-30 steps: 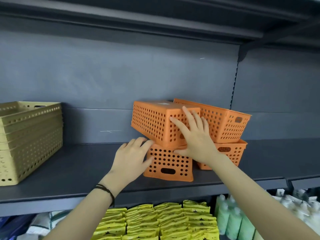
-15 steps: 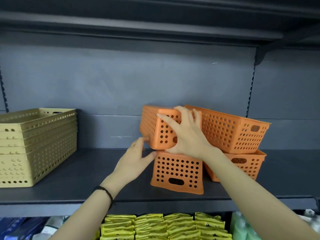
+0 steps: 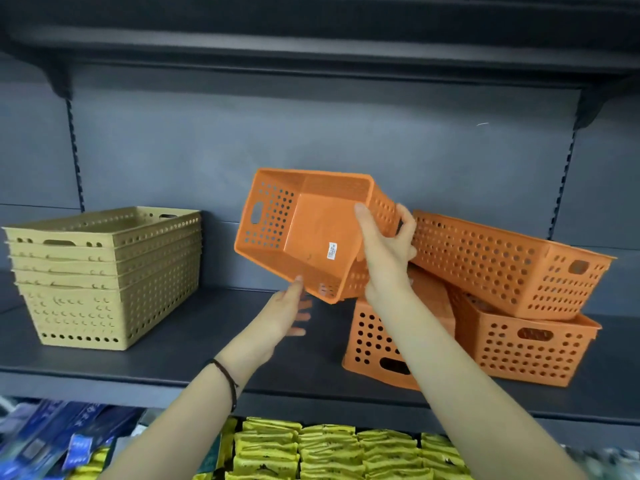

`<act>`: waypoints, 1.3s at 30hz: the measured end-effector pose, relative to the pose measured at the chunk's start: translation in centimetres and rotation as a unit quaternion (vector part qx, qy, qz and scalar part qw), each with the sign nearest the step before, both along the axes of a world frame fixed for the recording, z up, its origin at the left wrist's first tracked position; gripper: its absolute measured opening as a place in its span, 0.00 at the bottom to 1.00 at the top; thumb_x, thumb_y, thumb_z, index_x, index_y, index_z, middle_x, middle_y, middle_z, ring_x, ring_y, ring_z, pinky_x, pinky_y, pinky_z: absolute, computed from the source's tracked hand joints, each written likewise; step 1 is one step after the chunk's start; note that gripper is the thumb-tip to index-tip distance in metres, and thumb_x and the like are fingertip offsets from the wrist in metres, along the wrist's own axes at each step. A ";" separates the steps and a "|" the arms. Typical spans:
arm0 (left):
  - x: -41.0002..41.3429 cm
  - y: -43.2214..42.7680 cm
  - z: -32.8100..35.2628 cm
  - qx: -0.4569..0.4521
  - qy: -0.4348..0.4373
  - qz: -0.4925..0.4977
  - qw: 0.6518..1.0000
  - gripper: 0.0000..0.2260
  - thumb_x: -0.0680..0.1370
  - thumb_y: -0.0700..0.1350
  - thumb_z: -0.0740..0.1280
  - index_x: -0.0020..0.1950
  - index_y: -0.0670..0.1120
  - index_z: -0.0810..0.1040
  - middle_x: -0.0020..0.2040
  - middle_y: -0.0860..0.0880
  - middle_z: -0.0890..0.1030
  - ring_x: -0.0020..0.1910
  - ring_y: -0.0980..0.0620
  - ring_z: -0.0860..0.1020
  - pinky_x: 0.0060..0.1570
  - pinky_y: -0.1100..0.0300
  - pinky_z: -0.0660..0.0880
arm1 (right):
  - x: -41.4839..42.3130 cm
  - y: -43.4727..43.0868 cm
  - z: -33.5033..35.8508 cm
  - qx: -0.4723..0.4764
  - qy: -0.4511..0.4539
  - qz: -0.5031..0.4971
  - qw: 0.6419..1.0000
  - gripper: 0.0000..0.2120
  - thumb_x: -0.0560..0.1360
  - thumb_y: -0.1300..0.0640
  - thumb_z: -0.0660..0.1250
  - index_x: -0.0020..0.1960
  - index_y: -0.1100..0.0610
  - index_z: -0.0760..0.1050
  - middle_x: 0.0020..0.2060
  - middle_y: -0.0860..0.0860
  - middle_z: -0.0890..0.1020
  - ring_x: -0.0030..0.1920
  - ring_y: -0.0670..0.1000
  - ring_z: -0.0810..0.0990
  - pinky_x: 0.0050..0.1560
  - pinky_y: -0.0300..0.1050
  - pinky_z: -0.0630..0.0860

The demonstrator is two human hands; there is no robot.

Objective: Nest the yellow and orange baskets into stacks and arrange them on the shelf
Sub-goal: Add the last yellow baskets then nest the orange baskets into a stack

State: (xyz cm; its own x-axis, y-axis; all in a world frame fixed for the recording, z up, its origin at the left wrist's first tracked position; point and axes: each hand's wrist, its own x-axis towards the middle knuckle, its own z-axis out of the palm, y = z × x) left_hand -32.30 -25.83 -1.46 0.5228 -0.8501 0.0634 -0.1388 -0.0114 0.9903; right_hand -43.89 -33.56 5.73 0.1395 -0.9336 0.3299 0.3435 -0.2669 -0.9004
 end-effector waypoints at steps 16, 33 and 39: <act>4.4 3.4 3.6 -0.203 0.059 0.072 0.975 0.13 0.80 0.46 0.57 0.45 0.47 0.81 0.37 0.51 0.85 0.35 0.53 0.81 0.41 0.57 0.72 | -0.1 2.1 -5.4 -0.153 0.153 0.059 0.975 0.26 0.73 0.41 0.68 0.61 0.50 0.58 0.56 0.44 0.72 0.58 0.43 0.73 0.61 0.44 0.70; 5.1 3.2 -2.1 -0.132 0.114 0.039 0.984 0.10 0.79 0.43 0.58 0.50 0.48 0.79 0.35 0.50 0.85 0.33 0.53 0.83 0.40 0.54 0.73 | -0.5 2.2 -10.0 -0.092 0.314 0.100 0.940 0.19 0.77 0.43 0.65 0.58 0.54 0.65 0.51 0.47 0.79 0.50 0.43 0.78 0.45 0.37 0.73; 5.6 2.5 -2.3 -0.093 0.055 0.101 0.989 0.13 0.81 0.49 0.57 0.50 0.44 0.79 0.38 0.46 0.84 0.39 0.47 0.81 0.45 0.51 0.75 | -3.5 1.7 -8.6 -0.219 0.403 0.003 0.889 0.12 0.79 0.52 0.62 0.57 0.57 0.79 0.44 0.48 0.82 0.42 0.43 0.78 0.39 0.28 0.70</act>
State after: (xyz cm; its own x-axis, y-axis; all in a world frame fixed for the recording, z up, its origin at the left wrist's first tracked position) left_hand -26.67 -23.35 -3.80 0.6926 -0.7072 0.1420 -0.0432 0.1558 0.9868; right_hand -47.35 -31.88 -2.91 0.5001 -0.7385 0.4523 -0.3632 -0.6530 -0.6646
